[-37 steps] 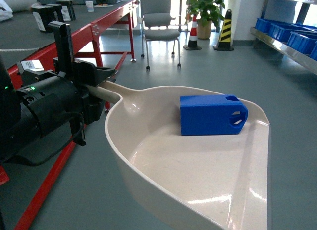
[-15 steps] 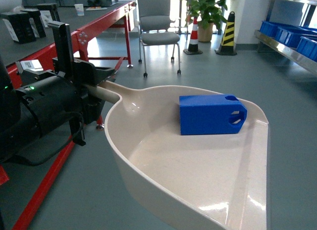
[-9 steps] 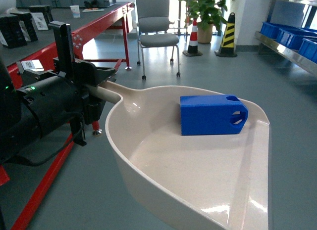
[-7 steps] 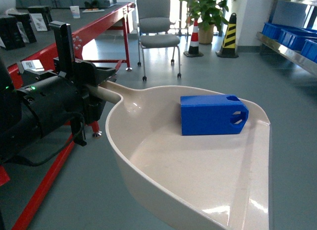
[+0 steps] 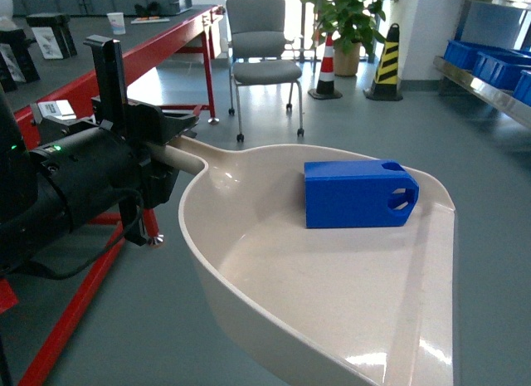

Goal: Place part in tray to right shelf

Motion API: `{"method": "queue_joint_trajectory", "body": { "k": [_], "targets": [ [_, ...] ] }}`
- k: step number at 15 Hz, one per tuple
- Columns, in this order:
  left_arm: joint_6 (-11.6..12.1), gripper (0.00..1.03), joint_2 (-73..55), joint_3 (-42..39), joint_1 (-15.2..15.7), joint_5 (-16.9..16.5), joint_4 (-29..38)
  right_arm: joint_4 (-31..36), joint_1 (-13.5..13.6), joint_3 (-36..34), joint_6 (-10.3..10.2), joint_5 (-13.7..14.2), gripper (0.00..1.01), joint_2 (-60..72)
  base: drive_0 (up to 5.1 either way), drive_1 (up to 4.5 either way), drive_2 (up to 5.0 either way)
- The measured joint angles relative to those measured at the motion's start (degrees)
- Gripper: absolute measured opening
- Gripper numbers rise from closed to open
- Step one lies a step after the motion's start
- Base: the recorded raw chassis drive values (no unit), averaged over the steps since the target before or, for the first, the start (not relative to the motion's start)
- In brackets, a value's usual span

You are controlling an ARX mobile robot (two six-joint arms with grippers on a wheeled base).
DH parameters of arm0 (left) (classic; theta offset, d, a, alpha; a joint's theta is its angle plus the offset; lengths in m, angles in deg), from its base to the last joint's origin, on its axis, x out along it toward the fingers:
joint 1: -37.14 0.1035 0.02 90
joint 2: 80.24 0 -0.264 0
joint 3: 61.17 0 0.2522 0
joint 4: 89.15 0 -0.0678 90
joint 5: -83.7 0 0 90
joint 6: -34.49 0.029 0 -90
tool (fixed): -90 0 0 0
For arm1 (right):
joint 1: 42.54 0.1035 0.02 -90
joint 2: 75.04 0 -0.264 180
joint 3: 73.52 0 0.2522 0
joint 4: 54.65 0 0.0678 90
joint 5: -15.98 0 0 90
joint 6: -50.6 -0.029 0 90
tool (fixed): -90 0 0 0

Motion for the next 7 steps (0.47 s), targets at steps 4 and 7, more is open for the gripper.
{"method": "queue_joint_trajectory", "body": {
  "k": [4, 7],
  "targets": [
    [0.0, 0.12, 0.0, 0.0, 0.02, 0.17, 0.04, 0.04, 0.0, 0.0, 0.0, 0.02, 0.98, 0.0, 0.0, 4.32, -4.3],
    [0.0, 0.12, 0.0, 0.0, 0.02, 0.04, 0.0, 0.09, 0.0, 0.0, -0.02, 0.0, 0.98, -0.02, -0.1, 4.19, -4.5]
  ]
}}
